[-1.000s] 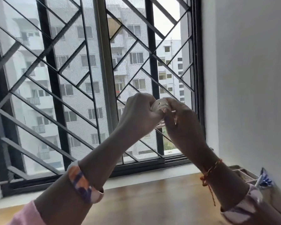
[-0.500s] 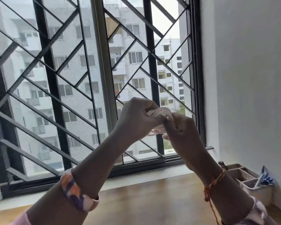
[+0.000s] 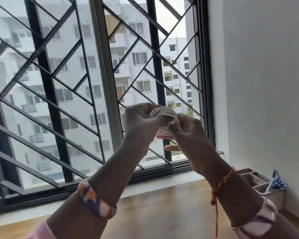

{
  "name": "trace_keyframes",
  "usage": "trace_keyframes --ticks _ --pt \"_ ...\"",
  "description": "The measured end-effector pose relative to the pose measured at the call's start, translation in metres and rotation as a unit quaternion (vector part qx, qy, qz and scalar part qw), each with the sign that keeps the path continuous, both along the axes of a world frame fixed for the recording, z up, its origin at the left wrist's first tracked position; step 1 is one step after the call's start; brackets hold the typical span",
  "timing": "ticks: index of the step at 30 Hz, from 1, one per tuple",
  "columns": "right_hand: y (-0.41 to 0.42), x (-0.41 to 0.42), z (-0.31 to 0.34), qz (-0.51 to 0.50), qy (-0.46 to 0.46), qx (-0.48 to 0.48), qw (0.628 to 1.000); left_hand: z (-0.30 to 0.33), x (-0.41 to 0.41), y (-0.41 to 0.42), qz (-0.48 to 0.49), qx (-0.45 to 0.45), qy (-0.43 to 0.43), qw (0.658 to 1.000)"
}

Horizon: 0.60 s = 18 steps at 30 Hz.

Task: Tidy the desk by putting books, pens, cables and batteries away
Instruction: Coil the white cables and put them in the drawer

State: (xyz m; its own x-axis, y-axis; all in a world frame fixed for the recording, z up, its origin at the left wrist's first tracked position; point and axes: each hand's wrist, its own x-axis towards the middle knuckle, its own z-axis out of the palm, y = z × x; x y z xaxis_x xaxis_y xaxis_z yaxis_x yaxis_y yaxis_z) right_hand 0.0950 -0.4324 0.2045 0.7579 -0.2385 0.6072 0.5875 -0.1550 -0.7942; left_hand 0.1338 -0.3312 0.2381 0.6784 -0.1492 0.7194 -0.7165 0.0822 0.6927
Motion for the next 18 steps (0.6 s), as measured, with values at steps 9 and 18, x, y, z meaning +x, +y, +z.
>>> trace_keyframes --ticks 9,18 --pt "-0.01 0.008 -0.018 0.076 0.15 0.043 0.985 -0.025 0.013 -0.007 0.124 0.066 -0.075 0.987" --pt "-0.016 0.014 -0.013 0.112 0.217 0.095 0.965 -0.019 0.02 0.014 0.054 0.212 -0.004 0.976"
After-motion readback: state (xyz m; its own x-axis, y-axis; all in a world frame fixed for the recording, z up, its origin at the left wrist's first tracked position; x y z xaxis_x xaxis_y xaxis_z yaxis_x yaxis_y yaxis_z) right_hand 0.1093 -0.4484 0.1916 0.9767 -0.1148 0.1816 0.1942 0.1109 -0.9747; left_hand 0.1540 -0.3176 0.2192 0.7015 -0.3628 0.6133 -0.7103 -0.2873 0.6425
